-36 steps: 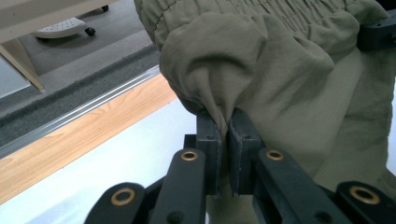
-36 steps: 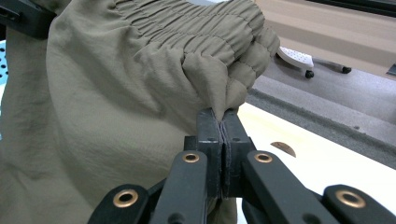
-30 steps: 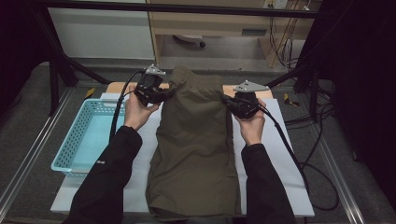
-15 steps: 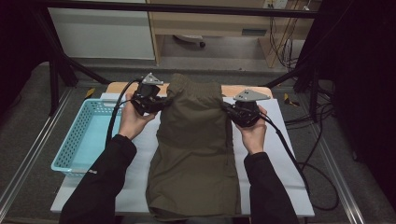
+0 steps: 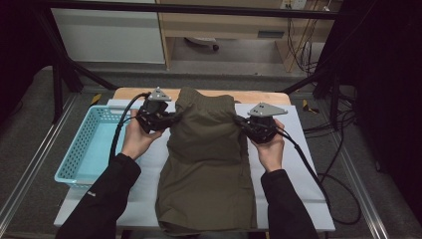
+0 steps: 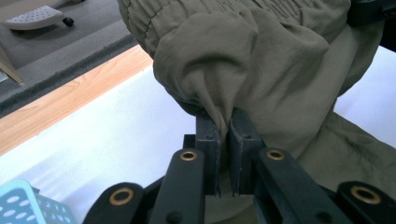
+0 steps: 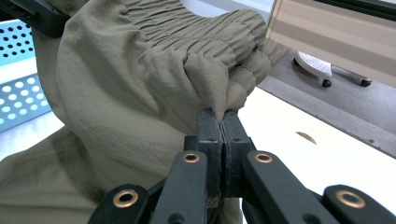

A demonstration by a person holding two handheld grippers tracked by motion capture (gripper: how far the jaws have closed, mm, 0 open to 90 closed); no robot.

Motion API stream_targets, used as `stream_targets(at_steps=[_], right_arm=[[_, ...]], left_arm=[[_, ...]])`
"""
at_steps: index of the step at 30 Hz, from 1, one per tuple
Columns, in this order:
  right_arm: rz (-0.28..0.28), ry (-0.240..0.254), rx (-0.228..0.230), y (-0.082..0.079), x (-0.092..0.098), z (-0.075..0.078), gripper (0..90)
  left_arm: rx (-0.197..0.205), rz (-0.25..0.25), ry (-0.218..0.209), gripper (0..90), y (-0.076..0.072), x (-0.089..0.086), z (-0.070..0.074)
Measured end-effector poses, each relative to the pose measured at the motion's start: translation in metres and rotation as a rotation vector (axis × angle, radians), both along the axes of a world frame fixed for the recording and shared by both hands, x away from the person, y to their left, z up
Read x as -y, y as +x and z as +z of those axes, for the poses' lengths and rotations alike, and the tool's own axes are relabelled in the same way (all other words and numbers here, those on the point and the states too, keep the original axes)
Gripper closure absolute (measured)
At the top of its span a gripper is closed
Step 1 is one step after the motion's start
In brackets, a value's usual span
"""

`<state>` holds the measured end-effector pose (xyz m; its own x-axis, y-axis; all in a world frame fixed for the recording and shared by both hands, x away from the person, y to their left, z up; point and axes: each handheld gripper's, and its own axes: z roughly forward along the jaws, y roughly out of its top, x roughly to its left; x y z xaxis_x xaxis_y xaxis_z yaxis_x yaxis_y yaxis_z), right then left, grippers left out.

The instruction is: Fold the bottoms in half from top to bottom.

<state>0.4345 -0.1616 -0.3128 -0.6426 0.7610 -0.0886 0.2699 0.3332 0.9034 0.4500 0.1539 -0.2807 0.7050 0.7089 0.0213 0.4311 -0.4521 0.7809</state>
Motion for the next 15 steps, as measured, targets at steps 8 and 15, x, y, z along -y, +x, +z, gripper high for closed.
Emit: stream_targets(at_steps=[8, 15], right_arm=[[0.025, -0.005, -0.009, -0.013, 0.003, -0.006, 88.9], [0.044, -0.003, -0.03, -0.023, 0.007, -0.016, 88.9]], left_arm=[[-0.011, -0.017, 0.0, 83.3, -0.015, 0.0, -0.007], [-0.028, -0.036, 0.009, 83.2, -0.028, 0.001, -0.015]])
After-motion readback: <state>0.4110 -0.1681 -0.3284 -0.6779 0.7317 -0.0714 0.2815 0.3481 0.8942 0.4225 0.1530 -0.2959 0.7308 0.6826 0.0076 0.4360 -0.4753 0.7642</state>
